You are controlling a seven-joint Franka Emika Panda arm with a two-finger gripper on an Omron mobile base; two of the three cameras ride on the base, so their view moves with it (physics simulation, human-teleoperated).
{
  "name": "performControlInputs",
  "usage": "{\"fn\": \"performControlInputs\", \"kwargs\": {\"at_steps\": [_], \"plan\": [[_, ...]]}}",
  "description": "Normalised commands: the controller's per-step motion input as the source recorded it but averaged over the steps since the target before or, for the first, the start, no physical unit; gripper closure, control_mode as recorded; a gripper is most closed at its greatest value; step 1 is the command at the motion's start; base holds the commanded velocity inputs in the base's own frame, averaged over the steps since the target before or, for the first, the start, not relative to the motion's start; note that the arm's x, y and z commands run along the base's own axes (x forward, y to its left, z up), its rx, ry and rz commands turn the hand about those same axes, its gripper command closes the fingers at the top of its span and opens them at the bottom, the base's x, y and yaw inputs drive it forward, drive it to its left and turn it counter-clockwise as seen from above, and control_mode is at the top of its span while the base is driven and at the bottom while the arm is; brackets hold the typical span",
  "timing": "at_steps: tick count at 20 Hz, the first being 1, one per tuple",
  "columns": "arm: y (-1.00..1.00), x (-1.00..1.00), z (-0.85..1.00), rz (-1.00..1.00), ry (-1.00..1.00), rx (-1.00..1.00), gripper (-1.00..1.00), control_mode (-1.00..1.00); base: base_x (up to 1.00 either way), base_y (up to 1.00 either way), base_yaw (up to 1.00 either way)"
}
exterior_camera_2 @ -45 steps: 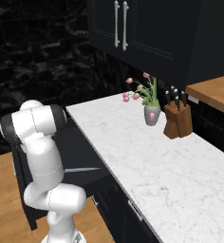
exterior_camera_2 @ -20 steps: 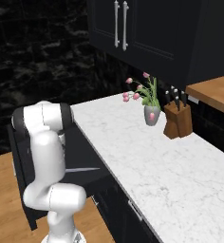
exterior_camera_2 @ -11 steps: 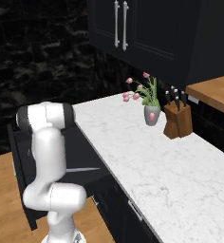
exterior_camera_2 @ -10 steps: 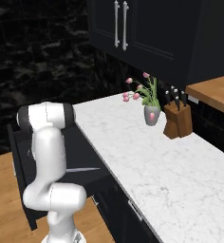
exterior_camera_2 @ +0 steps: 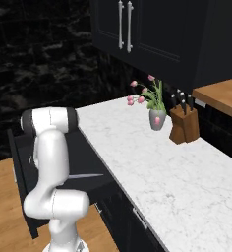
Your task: Pick up the knife from the drawer and place it on the cutting board. Then place the meat from the plate to the cutting board.
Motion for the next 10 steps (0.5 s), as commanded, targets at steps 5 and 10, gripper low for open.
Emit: {"fn": "performControlInputs", "kwargs": {"at_steps": [5, 10], "plan": [[0.05, 0.00, -0.04, 0.00, -0.01, 0.00, 1.00, -1.00, 0.00, 0.00, 0.00], [0.13, 0.07, 0.06, 0.00, 0.00, -0.01, 1.00, -1.00, 0.00, 0.00, 0.00]]}}
